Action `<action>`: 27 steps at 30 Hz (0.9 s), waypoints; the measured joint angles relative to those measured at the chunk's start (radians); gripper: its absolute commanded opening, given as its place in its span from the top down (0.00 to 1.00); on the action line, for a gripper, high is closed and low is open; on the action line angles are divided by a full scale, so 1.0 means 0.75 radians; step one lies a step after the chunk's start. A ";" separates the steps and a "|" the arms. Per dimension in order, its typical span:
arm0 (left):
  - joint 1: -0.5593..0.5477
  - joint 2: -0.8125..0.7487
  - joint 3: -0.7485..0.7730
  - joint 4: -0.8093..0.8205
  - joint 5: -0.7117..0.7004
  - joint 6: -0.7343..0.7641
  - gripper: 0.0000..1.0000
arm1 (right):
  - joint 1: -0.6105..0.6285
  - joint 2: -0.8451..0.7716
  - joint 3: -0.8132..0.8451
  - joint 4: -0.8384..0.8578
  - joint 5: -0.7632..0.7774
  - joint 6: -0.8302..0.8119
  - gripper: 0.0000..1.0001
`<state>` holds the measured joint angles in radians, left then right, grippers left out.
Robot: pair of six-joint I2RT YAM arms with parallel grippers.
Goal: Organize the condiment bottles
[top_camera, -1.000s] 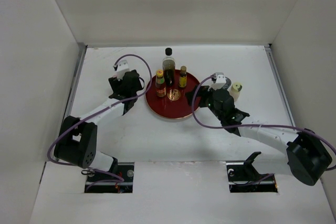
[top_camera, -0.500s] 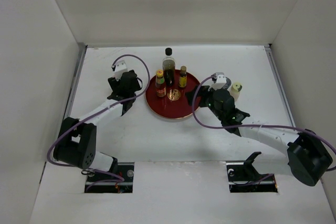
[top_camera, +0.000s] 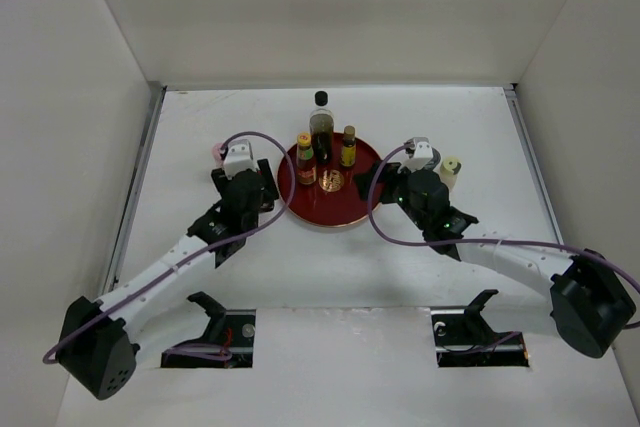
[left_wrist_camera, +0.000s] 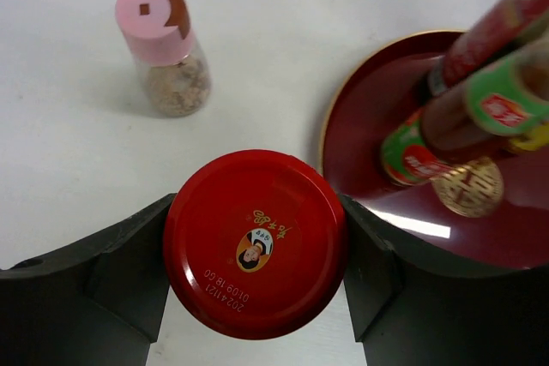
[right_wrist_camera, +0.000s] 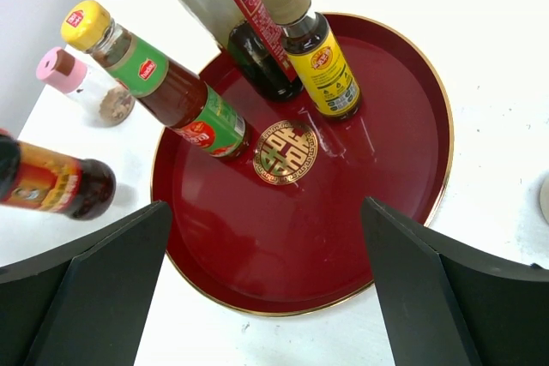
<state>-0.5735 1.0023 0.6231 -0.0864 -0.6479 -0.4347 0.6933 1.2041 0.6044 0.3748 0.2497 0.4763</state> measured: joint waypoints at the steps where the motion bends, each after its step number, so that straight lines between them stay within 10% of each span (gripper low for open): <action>1: -0.034 -0.023 0.000 -0.003 -0.010 -0.001 0.70 | 0.000 0.000 0.000 0.000 0.000 0.000 0.02; 7: -0.322 0.047 0.084 -0.019 -0.054 -0.010 0.70 | -0.021 -0.010 -0.022 -0.007 0.003 0.006 0.10; 13: -0.465 0.335 0.278 0.099 -0.018 -0.009 0.70 | -0.123 -0.073 -0.048 -0.011 0.026 0.050 0.56; 27: -0.337 0.878 0.480 0.403 0.076 0.068 0.70 | -0.216 -0.135 -0.107 -0.009 0.039 0.134 0.51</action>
<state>-0.8265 1.6608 0.9829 0.2157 -0.5911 -0.3836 0.5312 1.1030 0.5243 0.3679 0.2790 0.5766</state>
